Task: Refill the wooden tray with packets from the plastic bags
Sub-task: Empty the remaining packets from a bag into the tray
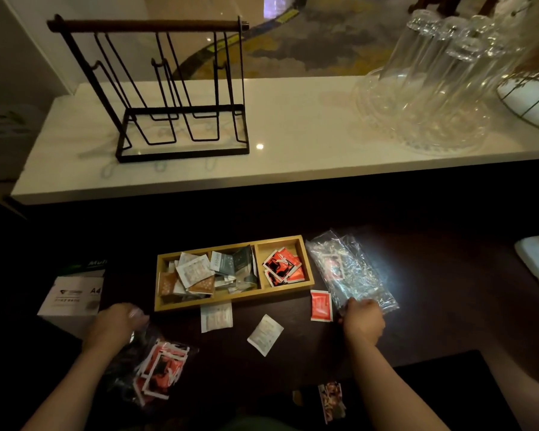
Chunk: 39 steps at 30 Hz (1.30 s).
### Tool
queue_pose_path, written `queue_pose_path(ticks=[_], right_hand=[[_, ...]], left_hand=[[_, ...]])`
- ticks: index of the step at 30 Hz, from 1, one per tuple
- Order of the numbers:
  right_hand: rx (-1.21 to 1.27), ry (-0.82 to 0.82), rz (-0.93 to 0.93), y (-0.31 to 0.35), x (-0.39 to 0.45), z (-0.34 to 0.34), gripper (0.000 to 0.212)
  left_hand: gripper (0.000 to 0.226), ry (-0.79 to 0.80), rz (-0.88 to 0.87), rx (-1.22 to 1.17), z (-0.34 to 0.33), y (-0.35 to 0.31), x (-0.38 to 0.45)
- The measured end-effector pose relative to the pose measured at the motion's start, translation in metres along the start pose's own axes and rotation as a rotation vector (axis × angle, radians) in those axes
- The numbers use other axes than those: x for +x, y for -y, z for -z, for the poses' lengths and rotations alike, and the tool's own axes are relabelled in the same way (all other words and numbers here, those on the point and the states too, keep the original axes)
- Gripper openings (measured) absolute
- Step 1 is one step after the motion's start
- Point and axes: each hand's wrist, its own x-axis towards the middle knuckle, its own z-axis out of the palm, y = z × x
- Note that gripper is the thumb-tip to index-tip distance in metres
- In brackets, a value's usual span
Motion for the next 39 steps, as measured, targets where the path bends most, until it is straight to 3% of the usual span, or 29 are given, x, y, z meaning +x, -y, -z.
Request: queue_pose_path(ticks=[6, 13, 17, 23, 26, 28, 30, 33, 36, 39], right_hand=[[-0.085, -0.075, 0.103, 0.0, -0.004, 0.0, 0.006], [-0.295, -0.088, 0.264, 0.002, 0.0, -0.008, 0.018], [-0.395, -0.053, 0.291, 0.005, 0.001, -0.008, 0.017], [-0.298, -0.111, 0.274, 0.02, -0.013, 0.0, 0.025], [-0.115, -0.134, 0.389, 0.042, -0.035, 0.003, 0.031], [0.037, -0.068, 0.52, 0.063, -0.059, 0.004, 0.028], [0.204, 0.049, 0.673, 0.088, -0.089, 0.006, 0.025], [0.436, 0.31, 0.952, 0.122, -0.142, 0.018, 0.023], [0.433, 0.552, 1.201, 0.142, -0.186, 0.036, 0.014], [0.322, 0.625, 1.351, 0.151, -0.211, 0.049, 0.01]], left_hand=[[0.024, 0.076, -0.165, -0.027, 0.023, -0.028, -0.011], [0.026, 0.22, -0.321, -0.068, 0.045, -0.065, -0.031], [0.019, 0.227, -0.454, -0.114, 0.06, -0.086, -0.049], [0.036, 0.353, -0.453, -0.506, 0.086, -0.102, -0.072], [0.025, 0.505, -0.461, -0.809, 0.1, -0.113, -0.086], [0.01, 0.565, -0.477, -0.935, 0.107, -0.122, -0.096], [0.021, 0.561, -0.506, -1.025, 0.11, -0.132, -0.105], [0.017, 0.491, -0.484, -1.123, 0.108, -0.151, -0.112], [0.015, 0.409, -0.413, -1.234, 0.105, -0.169, -0.115], [0.02, 0.32, -0.372, -1.329, 0.103, -0.181, -0.117]])
